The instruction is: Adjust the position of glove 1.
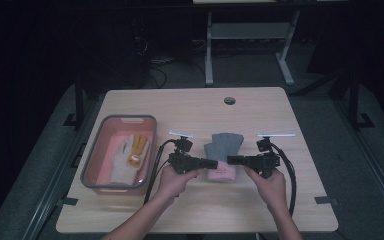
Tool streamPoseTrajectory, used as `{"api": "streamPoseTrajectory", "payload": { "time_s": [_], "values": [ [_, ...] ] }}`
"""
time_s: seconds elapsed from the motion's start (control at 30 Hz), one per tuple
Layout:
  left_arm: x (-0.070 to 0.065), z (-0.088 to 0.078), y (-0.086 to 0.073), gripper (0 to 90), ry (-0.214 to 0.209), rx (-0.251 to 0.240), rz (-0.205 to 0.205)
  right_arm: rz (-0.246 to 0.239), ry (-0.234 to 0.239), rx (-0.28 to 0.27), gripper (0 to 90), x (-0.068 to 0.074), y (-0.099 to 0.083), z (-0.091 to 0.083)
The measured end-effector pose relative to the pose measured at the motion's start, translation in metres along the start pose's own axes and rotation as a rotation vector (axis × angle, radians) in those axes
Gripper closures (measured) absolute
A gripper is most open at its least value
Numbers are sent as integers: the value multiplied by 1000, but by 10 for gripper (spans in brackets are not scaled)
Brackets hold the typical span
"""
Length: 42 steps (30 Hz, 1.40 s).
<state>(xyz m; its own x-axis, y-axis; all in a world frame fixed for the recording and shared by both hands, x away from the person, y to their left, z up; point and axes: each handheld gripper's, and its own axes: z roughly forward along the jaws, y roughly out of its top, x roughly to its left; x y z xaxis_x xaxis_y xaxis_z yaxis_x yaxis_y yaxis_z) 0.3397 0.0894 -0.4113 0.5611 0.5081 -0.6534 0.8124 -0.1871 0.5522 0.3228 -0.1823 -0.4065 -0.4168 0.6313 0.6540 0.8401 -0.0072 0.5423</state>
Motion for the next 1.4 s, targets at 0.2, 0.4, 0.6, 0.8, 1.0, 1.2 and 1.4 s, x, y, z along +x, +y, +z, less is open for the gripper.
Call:
{"api": "streamPoseTrajectory", "payload": {
  "time_s": [0.2,0.4,0.6,0.8,1.0,1.2,1.4],
  "values": [
    [3,-15,2,674,3,-13,11,-14,23,-1,740,7,6,8],
    [6,-24,2,675,6,-24,7,-26,33,13,739,14,11,14],
    [9,-36,0,675,17,-30,9,-31,50,24,739,20,16,22],
    [12,-47,0,675,31,-44,8,-38,66,30,739,27,21,30],
    [15,-57,2,677,36,-56,8,-52,73,38,739,35,27,37],
    [15,-64,1,677,46,-58,3,-52,88,42,739,38,30,42],
    [17,-70,4,678,47,-61,4,-61,85,47,739,43,35,45]
  ]
}}
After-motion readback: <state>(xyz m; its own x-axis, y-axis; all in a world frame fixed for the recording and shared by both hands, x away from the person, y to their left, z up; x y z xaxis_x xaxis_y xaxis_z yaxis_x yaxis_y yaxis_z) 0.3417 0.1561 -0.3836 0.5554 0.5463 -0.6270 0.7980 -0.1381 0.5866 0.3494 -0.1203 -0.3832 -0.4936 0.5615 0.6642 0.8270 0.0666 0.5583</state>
